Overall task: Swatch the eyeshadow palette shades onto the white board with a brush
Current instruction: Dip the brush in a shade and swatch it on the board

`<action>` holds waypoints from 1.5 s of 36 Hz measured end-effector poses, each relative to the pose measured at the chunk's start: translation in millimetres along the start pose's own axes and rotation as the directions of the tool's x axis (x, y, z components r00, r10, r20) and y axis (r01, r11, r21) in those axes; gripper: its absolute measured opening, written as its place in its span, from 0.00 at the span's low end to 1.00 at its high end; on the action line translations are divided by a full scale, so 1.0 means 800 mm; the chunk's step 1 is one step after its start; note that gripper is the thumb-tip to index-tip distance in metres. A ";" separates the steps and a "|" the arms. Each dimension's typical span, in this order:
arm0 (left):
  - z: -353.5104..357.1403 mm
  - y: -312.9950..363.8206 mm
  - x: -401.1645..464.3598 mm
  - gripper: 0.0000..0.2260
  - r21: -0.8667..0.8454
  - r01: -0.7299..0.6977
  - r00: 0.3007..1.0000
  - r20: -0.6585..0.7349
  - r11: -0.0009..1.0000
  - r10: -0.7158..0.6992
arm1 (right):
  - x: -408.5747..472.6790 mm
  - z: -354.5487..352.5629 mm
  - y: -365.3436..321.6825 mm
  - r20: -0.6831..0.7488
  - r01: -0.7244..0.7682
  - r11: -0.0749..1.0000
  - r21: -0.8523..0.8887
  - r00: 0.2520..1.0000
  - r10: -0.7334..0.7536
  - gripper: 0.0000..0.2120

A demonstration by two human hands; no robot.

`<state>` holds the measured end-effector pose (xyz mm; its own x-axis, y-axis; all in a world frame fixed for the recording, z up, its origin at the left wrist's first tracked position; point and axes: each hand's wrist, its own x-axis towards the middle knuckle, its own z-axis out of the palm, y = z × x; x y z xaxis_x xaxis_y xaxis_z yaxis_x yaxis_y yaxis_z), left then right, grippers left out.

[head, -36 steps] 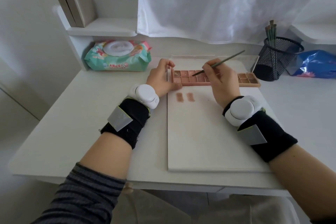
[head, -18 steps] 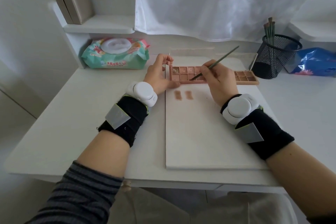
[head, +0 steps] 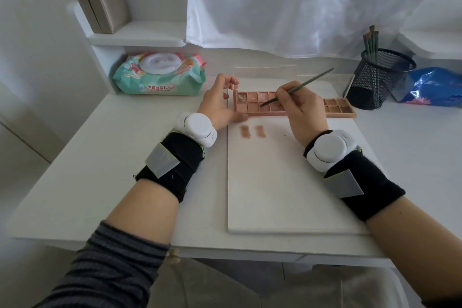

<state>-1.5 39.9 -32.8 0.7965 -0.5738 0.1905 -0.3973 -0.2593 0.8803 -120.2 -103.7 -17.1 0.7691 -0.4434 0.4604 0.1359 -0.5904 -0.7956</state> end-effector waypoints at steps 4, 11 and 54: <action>0.000 -0.001 0.001 0.31 -0.002 -0.006 1.000 -0.006 1.000 0.006 | 0.001 0.000 0.002 0.026 -0.005 1.000 0.004 1.000 0.005 0.08; 0.000 -0.002 0.001 0.30 -0.004 -0.008 1.000 -0.004 1.000 0.008 | 0.000 0.000 0.000 0.010 -0.015 1.000 0.022 1.000 0.015 0.08; -0.002 -0.002 0.000 0.31 -0.059 -0.070 0.996 0.058 0.996 0.073 | 0.001 -0.024 -0.021 -0.031 -0.116 0.990 0.080 0.992 0.119 0.11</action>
<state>0.0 41.6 -33.1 0.7375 -0.6355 0.2287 -0.4242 -0.1723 0.8890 -133.5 -106.9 4.6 0.7600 -0.5310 0.3748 0.0952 -0.4795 -0.8723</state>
